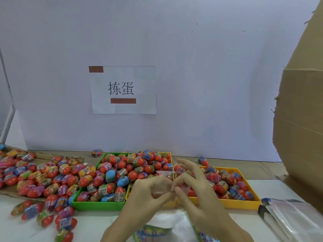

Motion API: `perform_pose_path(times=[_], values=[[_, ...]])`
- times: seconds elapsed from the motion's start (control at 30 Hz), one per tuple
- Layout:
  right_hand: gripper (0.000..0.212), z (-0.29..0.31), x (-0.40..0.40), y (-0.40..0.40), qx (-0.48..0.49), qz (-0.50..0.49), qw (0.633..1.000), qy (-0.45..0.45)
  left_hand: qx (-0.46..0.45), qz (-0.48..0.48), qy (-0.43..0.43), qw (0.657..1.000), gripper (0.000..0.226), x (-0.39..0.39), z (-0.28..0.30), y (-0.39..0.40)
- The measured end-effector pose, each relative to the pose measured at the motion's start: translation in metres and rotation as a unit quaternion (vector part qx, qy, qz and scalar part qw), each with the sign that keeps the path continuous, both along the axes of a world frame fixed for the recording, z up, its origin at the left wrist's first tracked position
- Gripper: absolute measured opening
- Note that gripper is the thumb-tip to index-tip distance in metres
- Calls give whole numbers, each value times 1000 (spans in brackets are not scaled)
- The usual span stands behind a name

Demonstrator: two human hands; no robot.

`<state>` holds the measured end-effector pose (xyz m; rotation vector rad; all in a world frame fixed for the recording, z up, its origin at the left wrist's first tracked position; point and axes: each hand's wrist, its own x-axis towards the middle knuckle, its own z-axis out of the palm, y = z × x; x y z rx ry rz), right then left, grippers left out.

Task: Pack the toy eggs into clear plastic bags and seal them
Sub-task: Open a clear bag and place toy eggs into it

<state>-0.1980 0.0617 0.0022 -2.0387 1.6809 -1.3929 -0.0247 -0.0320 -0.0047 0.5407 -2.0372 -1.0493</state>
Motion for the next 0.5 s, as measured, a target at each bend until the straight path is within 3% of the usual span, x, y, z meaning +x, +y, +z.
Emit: perform_pose_path(times=[0.07, 0.2, 0.3, 0.4, 0.5], values=[[12, 3, -1, 2, 8, 5, 1000, -18, -22, 0, -4, 1000, 7, 1, -1, 0], [35, 17, -11, 5, -2, 48, 996, -77, -23, 13, 5, 1000, 16, 2, 0, 2], [29, 24, -38, 2, -86, -51, 985, -144, 46, 41, 34, 998, 8, 4, 2, -3], [18, 14, -74, -4, -64, -228, 971, -45, 120, 47, 52, 990, 4, 5, 2, -7], [31, -7, -90, -14, 79, -302, 948, 60, 159, 43, 51, 985, 8, 5, 2, -8]])
